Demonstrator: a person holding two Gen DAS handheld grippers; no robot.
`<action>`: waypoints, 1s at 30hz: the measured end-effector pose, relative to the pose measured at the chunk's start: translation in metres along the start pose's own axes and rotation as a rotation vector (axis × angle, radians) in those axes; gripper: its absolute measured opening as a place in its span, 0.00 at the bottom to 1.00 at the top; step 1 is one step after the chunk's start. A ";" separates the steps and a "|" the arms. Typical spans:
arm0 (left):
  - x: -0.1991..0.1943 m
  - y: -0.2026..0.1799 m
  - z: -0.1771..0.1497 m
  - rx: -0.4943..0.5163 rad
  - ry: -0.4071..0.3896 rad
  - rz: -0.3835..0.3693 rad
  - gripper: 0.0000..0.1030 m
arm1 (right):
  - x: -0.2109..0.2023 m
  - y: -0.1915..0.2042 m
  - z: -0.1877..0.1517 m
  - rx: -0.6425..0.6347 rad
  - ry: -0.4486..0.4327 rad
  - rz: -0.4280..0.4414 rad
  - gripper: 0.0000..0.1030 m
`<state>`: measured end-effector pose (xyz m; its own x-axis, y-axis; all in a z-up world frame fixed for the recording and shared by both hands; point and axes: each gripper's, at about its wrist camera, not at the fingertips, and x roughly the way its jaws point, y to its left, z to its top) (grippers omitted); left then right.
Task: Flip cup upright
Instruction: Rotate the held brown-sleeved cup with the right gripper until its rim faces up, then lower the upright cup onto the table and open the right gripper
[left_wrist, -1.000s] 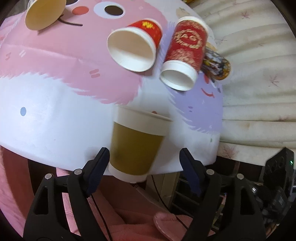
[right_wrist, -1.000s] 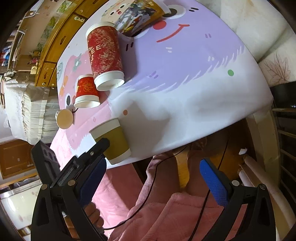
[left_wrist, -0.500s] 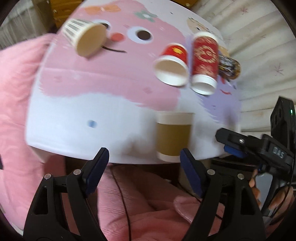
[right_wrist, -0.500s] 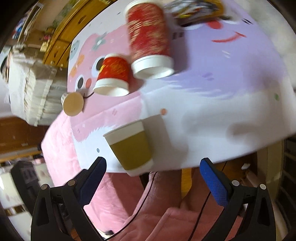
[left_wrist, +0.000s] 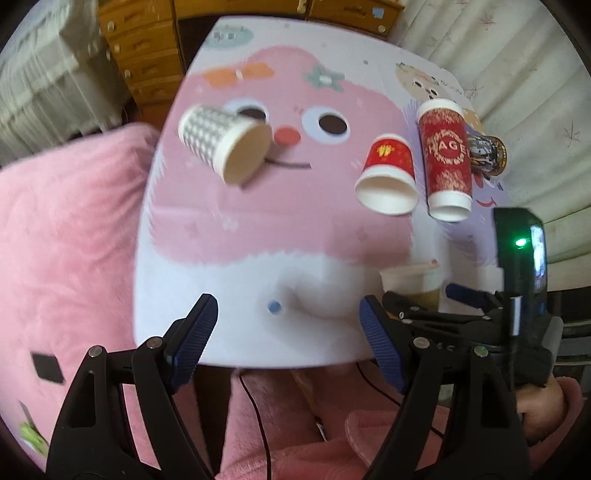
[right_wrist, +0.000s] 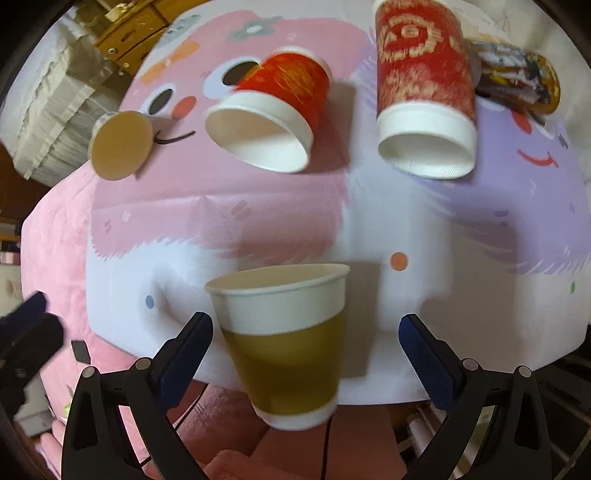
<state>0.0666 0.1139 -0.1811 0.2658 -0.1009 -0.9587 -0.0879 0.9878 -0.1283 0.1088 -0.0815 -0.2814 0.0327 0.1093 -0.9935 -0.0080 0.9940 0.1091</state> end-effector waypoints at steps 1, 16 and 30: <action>-0.003 -0.001 0.002 0.007 -0.008 0.006 0.75 | 0.005 -0.001 0.000 0.014 0.008 0.000 0.98; -0.023 -0.030 0.023 0.114 -0.087 -0.024 0.75 | -0.001 -0.014 -0.002 0.084 -0.127 0.062 0.63; -0.027 -0.049 0.020 0.107 -0.108 0.024 0.75 | -0.015 -0.028 -0.049 -0.136 -0.775 -0.011 0.61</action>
<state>0.0828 0.0710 -0.1435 0.3668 -0.0697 -0.9277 0.0055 0.9973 -0.0728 0.0593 -0.1113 -0.2714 0.7208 0.1213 -0.6824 -0.1241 0.9912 0.0451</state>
